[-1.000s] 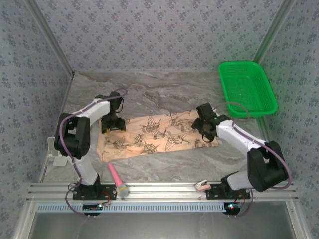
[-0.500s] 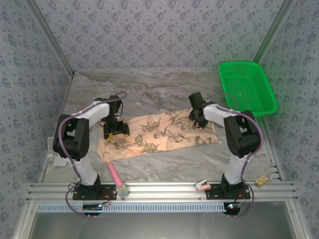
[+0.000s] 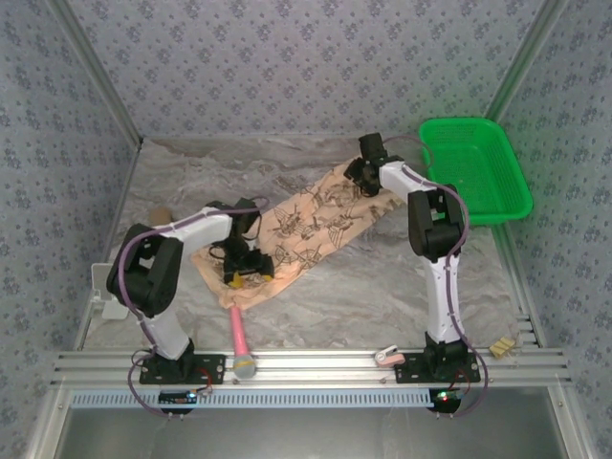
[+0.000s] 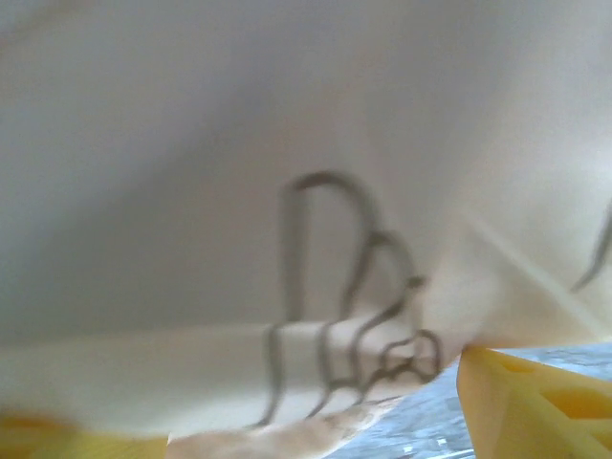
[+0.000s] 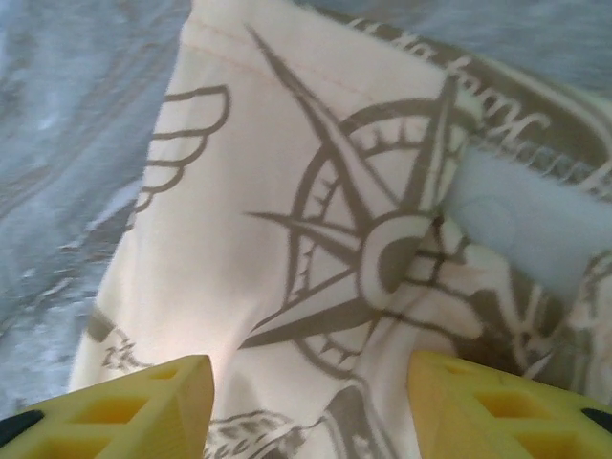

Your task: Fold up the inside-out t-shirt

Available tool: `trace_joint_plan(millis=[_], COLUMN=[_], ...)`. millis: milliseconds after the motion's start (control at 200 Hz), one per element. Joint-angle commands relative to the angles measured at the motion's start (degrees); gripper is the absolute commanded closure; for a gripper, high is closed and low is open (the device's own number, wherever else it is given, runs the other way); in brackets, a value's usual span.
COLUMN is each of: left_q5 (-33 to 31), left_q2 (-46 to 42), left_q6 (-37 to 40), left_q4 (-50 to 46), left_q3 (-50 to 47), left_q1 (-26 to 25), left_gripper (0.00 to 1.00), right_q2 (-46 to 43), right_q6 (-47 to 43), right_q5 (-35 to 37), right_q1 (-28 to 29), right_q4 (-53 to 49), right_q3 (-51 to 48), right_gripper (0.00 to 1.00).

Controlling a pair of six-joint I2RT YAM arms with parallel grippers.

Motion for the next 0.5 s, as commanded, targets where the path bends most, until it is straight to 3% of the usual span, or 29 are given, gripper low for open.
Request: trace_joint_plan(millis=[0,95,220,495], left_q5=[6.67,6.40,2.80,10.96], left_q2=[3.65,6.76,11.61,15.47], left_q6=[-5.09,-5.73,-4.30,-5.24], left_q4=[5.50,6.34,3.85,6.82], left_q3=[3.91,9.02,16.46,24.62], left_q1=[-3.92,-6.59,-7.41,-9.33], left_gripper=[0.24,0.24,0.24,0.24], right_q2=[0.20,-2.49,-8.75,-23.78], right_q6=[-2.38,-1.88,-0.41,-0.79], right_q5=[-6.69,-9.44,-5.66,-3.06], right_q1=[-0.56,-1.07,-1.27,0.00], right_q4=[-1.14,-2.81,-11.35,-10.80], right_q3=[6.02,7.61,4.50,-21.88], right_gripper=[0.38,0.35,0.30,0.27])
